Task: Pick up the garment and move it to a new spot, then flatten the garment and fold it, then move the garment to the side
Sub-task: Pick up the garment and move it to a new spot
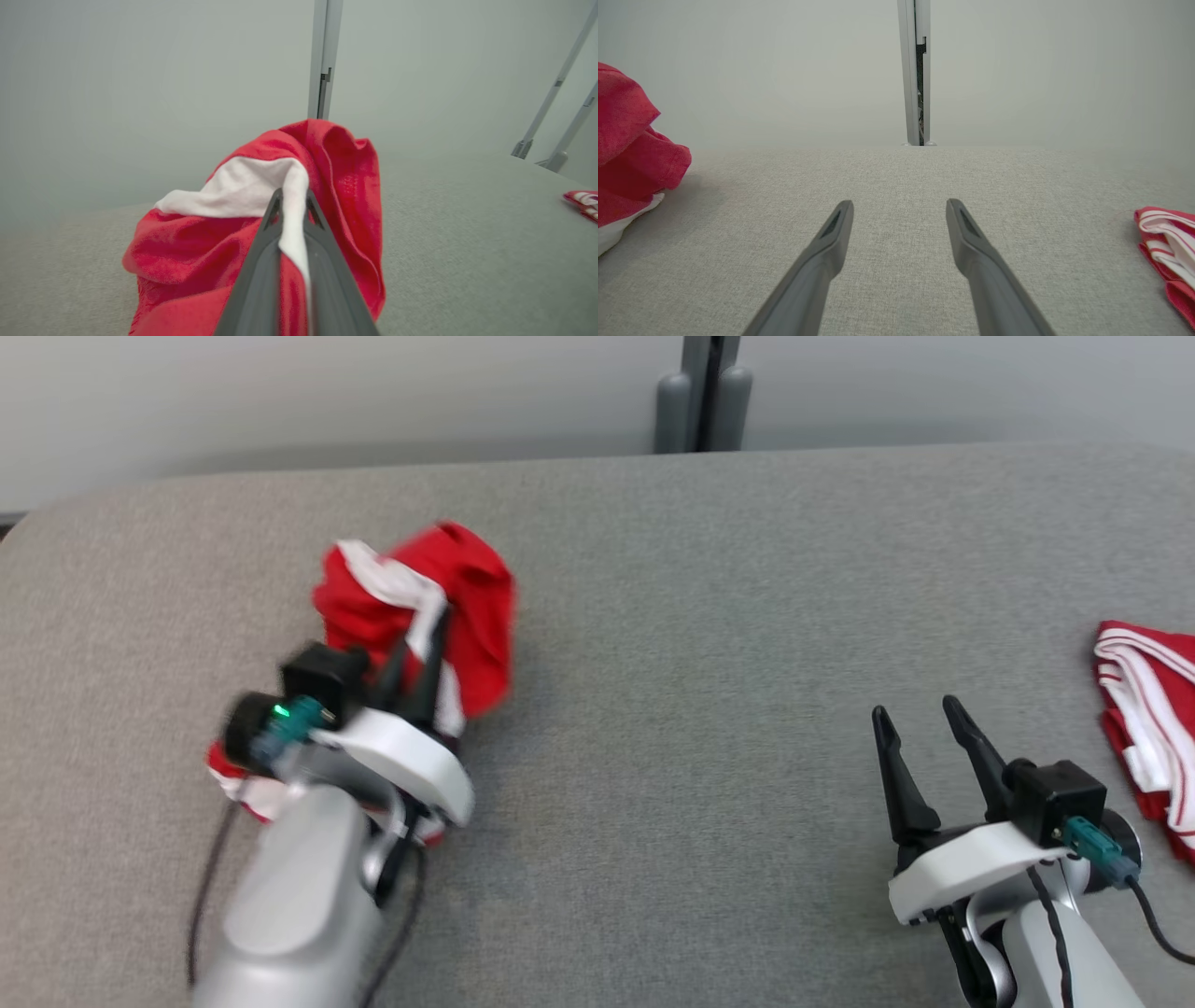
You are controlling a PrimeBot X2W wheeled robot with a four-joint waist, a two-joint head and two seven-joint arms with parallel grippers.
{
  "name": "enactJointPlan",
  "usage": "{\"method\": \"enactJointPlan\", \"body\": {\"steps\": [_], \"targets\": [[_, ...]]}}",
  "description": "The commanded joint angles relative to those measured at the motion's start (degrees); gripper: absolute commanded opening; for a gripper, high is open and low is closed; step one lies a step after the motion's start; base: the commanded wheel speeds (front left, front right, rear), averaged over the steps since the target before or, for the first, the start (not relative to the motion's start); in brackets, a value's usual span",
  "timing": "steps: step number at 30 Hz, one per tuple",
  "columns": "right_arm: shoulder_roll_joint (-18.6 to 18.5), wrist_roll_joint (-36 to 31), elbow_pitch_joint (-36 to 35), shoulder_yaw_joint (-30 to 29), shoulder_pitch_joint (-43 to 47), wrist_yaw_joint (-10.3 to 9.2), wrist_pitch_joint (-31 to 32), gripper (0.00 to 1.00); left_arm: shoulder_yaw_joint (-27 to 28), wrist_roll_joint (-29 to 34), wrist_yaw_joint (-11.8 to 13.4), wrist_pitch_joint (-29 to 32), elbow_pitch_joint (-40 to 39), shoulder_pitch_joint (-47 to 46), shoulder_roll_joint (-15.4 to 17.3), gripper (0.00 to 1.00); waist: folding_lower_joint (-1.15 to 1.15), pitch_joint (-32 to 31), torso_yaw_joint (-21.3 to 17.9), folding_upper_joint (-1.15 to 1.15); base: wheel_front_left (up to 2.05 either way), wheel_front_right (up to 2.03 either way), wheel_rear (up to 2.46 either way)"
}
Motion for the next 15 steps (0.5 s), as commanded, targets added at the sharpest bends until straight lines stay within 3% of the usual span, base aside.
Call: {"method": "enactJointPlan", "body": {"steps": [1, 4, 9, 11, 15], "targets": [[-0.15, 0.29, 0.4, -0.4, 1.05, -0.02, 0.02, 1.0, -3.59, -2.68, -0.28, 0.0, -0.99, 1.35, 0.01, 0.0, 0.0, -2.23, -1.98, 0.0, 0.0, 0.0, 0.0], [-0.11, 0.76, 0.67, -0.46, 2.25, -0.02, 0.02, 1.0, -12.74, -8.55, 0.45, 0.01, -2.82, 4.17, 0.14, 0.0, 0.0, -3.42, -3.08, 0.0, 0.0, 0.0, 0.0], [-0.13, 1.7, 0.75, 0.4, 3.21, -0.02, 0.02, 1.0, -24.03, -13.88, 4.53, 0.0, -5.45, 6.22, 0.15, 0.04, 0.0, -4.32, -4.69, 0.0, 0.0, 0.0, 0.0], [-0.12, 1.85, 0.74, 0.57, 3.38, -0.02, 0.02, 1.0, -26.18, -15.1, 6.29, 0.01, -5.88, 6.83, 0.14, 1.0, 0.0, -4.44, -5.03, 0.0, 0.0, 0.0, 0.0], [-0.14, 2.32, 0.63, 0.78, 3.68, -0.02, 0.02, 1.0, -27.49, -15.75, 8.65, 0.01, -5.29, 7.44, 0.15, 1.0, 0.0, -5.07, -5.39, 0.0, 0.0, 0.0, 0.0]]}}
